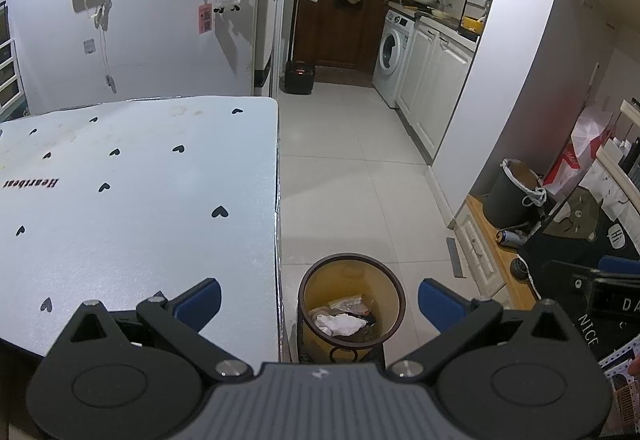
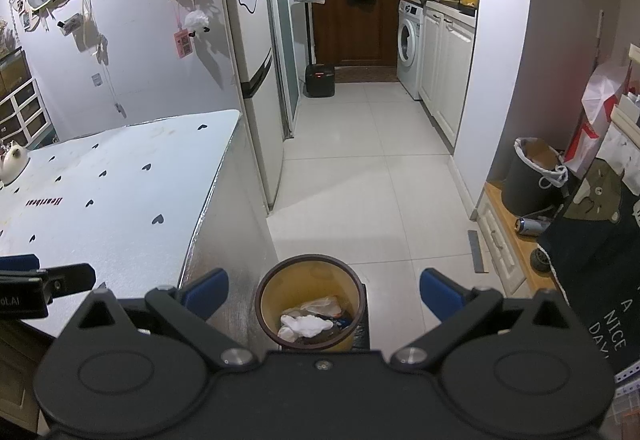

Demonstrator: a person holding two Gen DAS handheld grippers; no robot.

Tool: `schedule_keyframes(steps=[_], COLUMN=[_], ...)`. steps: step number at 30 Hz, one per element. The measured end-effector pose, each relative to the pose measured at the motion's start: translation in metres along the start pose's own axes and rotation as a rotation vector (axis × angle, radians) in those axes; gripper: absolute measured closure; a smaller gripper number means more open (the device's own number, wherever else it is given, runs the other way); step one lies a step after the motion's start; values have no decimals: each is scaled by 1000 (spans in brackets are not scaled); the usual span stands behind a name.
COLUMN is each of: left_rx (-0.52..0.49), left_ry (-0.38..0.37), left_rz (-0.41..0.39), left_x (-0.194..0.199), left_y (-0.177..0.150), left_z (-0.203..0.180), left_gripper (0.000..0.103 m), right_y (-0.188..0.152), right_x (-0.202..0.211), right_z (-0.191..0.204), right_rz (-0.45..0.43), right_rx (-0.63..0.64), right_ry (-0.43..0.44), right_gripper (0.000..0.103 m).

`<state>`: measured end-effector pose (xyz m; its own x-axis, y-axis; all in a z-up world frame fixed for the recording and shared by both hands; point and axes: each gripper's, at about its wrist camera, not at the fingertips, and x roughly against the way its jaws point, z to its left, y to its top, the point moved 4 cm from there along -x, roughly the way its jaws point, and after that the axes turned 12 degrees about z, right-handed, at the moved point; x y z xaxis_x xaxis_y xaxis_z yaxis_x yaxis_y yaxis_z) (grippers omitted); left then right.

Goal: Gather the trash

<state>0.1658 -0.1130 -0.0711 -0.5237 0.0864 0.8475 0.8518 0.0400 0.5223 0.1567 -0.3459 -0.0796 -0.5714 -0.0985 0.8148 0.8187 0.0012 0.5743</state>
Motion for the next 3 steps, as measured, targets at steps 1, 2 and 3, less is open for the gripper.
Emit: schedule_keyframes(steps=[1, 2, 3], left_rx=[0, 0, 0], left_ry=[1, 2, 3], left_rz=[0, 0, -1], left_x=[0, 1, 0], left_y=[-2, -2, -3], left_z=[-1, 0, 0], left_gripper=[0, 0, 0], right_y=[0, 0, 0], right_x=[0, 0, 0], right_z=[0, 0, 0], right_rz=[1, 0, 0], right_rx=[-1, -1, 0], right_ry=[1, 1, 0], right_gripper=[0, 0, 0])
